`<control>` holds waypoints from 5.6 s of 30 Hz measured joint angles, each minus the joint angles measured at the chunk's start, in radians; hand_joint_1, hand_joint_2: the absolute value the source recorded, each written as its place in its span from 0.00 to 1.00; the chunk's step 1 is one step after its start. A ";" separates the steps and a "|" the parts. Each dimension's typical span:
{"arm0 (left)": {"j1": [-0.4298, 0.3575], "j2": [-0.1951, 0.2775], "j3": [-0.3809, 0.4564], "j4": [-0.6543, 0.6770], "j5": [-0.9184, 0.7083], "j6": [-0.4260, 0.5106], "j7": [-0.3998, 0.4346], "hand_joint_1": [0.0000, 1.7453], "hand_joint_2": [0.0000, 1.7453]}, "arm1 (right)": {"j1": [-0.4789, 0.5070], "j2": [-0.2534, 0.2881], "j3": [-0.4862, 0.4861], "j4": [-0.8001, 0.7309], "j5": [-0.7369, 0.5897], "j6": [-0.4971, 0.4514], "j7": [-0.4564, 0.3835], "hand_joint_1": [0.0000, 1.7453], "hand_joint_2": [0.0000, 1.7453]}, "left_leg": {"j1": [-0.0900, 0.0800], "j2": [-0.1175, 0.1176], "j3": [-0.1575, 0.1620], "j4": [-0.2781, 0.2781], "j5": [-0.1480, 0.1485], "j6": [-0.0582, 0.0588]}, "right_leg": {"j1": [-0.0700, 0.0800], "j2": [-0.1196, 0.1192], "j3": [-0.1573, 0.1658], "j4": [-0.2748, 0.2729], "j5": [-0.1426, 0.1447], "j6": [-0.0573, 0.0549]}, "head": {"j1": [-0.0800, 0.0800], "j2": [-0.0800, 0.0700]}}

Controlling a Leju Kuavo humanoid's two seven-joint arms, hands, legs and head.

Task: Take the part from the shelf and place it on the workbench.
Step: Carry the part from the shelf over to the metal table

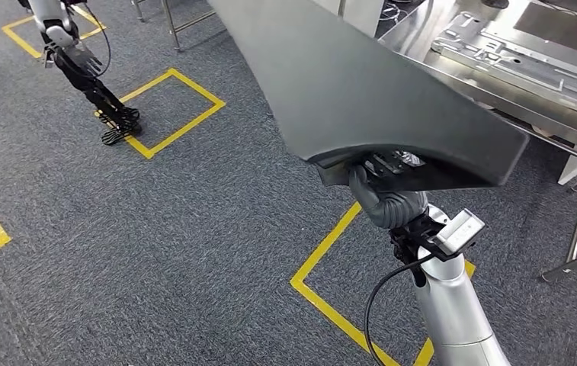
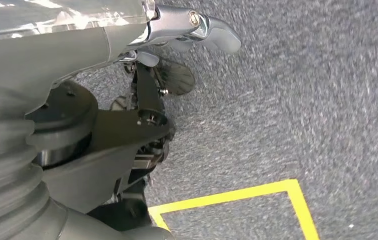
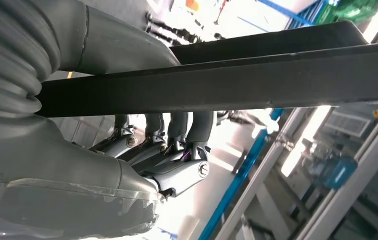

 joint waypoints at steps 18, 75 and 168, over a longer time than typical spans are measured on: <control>-0.019 -0.001 -0.009 0.000 -0.033 0.058 -0.037 0.00 1.00 | 0.005 0.002 0.000 -0.002 0.001 0.000 -0.002 1.00 1.00 | 0.000 -0.132 -0.017 0.029 -0.003 -0.016 | 0.017 0.134 0.073 -0.149 0.046 -0.053 | -0.007 0.000; -0.030 -0.009 -0.075 0.000 -0.042 -0.112 -0.043 0.00 1.00 | -0.010 0.002 -0.002 0.059 0.055 0.001 0.043 1.00 1.00 | 0.006 -0.056 -0.145 0.282 -0.107 -0.045 | 0.005 0.031 0.090 -0.144 0.022 -0.053 | -0.013 0.000; -0.031 -0.013 -0.073 0.000 -0.039 -0.132 -0.028 0.00 1.00 | -0.011 -0.002 -0.002 0.049 0.073 -0.015 0.050 1.00 1.00 | -0.003 -0.067 -0.150 0.296 -0.126 -0.040 | 0.002 0.025 0.084 -0.148 0.027 -0.053 | -0.020 0.000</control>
